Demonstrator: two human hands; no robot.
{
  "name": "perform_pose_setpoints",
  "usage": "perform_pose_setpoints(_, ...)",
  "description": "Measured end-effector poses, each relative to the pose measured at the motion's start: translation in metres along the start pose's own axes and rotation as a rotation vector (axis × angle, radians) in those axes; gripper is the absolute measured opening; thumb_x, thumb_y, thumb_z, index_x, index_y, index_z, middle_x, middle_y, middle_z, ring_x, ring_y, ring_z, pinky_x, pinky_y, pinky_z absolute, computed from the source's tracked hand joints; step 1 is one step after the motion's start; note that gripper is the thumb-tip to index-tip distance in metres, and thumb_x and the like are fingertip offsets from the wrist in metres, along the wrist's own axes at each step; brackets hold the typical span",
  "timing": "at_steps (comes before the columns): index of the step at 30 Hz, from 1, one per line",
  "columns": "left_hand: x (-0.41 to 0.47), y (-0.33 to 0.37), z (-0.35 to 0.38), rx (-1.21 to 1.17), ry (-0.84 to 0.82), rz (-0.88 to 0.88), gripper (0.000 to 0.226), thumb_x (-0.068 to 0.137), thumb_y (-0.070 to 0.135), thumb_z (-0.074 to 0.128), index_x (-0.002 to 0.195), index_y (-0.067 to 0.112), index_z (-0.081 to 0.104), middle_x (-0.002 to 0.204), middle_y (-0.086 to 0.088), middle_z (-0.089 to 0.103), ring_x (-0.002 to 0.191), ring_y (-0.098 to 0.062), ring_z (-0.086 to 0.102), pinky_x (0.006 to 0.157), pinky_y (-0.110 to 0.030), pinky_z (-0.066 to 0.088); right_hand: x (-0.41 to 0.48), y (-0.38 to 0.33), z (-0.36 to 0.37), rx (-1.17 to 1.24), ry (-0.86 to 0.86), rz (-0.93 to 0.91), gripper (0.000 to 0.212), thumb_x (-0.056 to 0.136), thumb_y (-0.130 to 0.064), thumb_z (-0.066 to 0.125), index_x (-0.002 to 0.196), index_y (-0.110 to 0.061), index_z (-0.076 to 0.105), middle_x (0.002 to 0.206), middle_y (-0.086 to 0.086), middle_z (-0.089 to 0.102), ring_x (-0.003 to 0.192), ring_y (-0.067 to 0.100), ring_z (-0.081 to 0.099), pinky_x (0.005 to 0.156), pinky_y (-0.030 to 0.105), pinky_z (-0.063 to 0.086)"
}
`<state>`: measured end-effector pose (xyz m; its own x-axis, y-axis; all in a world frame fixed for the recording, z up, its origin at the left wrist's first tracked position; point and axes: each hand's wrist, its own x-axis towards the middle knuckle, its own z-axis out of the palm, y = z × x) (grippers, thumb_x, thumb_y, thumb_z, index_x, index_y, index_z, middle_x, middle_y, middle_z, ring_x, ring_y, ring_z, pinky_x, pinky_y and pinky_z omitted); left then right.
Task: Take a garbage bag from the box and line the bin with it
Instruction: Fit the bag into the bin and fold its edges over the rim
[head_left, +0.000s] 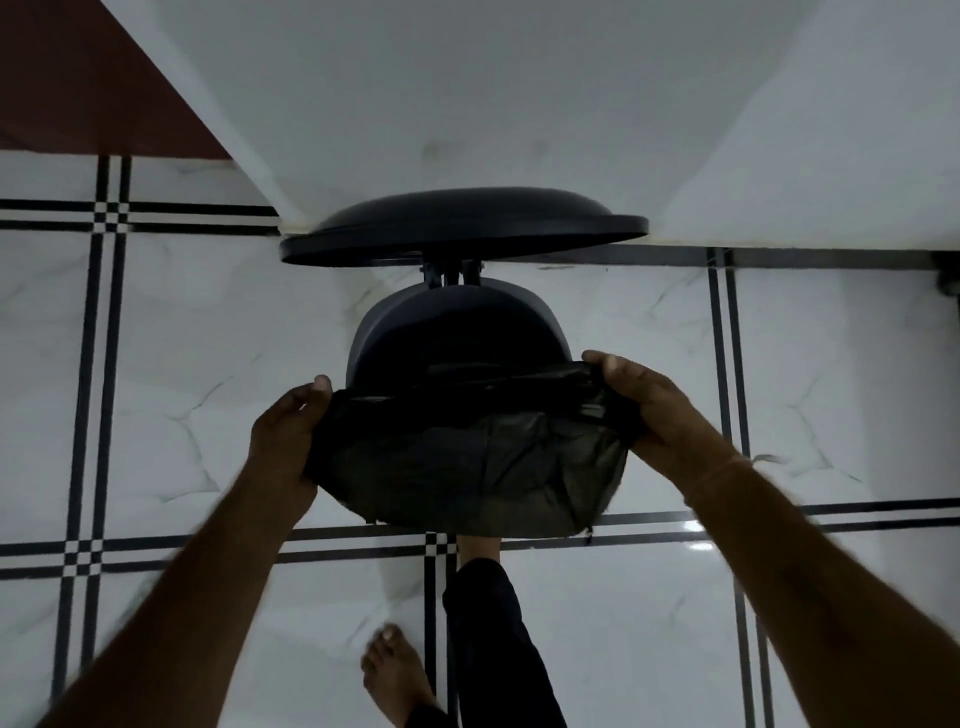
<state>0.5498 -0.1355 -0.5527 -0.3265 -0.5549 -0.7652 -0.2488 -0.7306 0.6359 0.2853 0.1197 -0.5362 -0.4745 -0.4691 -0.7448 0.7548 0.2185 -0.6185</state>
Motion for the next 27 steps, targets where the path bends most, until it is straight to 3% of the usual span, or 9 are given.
perform_pose_setpoints(3, 0.008, 0.001, -0.007, -0.158, -0.159, -0.117, 0.038, 0.099, 0.039, 0.059, 0.120, 0.008, 0.064, 0.120, -0.014, 0.067, 0.108, -0.025, 0.069, 0.093, -0.038, 0.059, -0.001, -0.002, 0.003, -0.050, -0.009, -0.061, 0.037, 0.091, -0.022, 0.063, 0.123, -0.005, 0.068, 0.111, 0.011, 0.073, 0.108, 0.028, 0.066, 0.094, 0.035, 0.059)
perform_pose_setpoints(6, 0.015, 0.009, -0.005, -0.203, -0.213, -0.064, 0.041, 0.105, 0.035, 0.049, 0.130, 0.005, 0.058, 0.126, -0.013, 0.067, 0.114, -0.029, 0.068, 0.096, -0.042, 0.058, 0.001, -0.011, 0.015, -0.069, -0.085, -0.138, 0.042, 0.088, -0.025, 0.064, 0.126, -0.006, 0.067, 0.121, 0.013, 0.073, 0.118, 0.031, 0.066, 0.096, 0.035, 0.059)
perform_pose_setpoints(9, 0.021, 0.018, 0.006, -0.049, -0.218, 0.126, 0.019, 0.101, 0.011, 0.052, 0.110, 0.014, 0.068, 0.113, -0.003, 0.073, 0.111, -0.023, 0.067, 0.095, -0.035, 0.058, 0.009, -0.021, 0.034, -0.186, -0.124, -0.215, 0.036, 0.099, -0.013, 0.059, 0.133, -0.004, 0.064, 0.134, 0.017, 0.068, 0.125, 0.030, 0.064, 0.106, 0.040, 0.053)
perform_pose_setpoints(12, 0.017, 0.021, 0.026, 0.150, -0.234, 0.207, 0.032, 0.097, 0.005, 0.055, 0.127, 0.009, 0.066, 0.122, -0.003, 0.074, 0.115, -0.017, 0.069, 0.099, -0.030, 0.055, 0.019, -0.012, 0.042, -0.361, -0.095, -0.202, 0.038, 0.097, -0.011, 0.066, 0.135, -0.007, 0.065, 0.129, 0.011, 0.072, 0.123, 0.026, 0.066, 0.110, 0.045, 0.049)
perform_pose_setpoints(16, 0.029, 0.024, 0.026, 0.169, -0.207, 0.201, 0.038, 0.101, 0.002, 0.051, 0.138, 0.008, 0.060, 0.130, -0.004, 0.071, 0.121, -0.019, 0.066, 0.101, -0.030, 0.054, 0.030, -0.010, 0.040, -0.274, -0.052, -0.247, 0.038, 0.100, -0.014, 0.061, 0.137, -0.007, 0.063, 0.133, 0.012, 0.070, 0.127, 0.026, 0.064, 0.111, 0.046, 0.048)
perform_pose_setpoints(23, 0.058, 0.038, 0.021, 0.165, -0.268, 0.182, 0.040, 0.104, 0.003, 0.043, 0.141, 0.008, 0.056, 0.131, -0.003, 0.069, 0.119, -0.016, 0.067, 0.099, -0.027, 0.054, 0.059, -0.030, 0.041, -0.200, -0.023, -0.279, 0.036, 0.104, -0.009, 0.054, 0.138, -0.006, 0.061, 0.122, 0.013, 0.073, 0.106, 0.021, 0.071, 0.095, 0.032, 0.058)
perform_pose_setpoints(27, 0.085, 0.042, 0.033, 0.153, -0.230, 0.196, 0.038, 0.105, 0.002, 0.043, 0.137, 0.013, 0.060, 0.120, 0.005, 0.074, 0.112, -0.012, 0.069, 0.093, -0.022, 0.055, 0.094, -0.034, 0.042, -0.265, -0.033, -0.282, 0.036, 0.104, -0.009, 0.052, 0.139, -0.006, 0.060, 0.106, 0.016, 0.067, 0.090, 0.023, 0.064, 0.093, 0.035, 0.052)
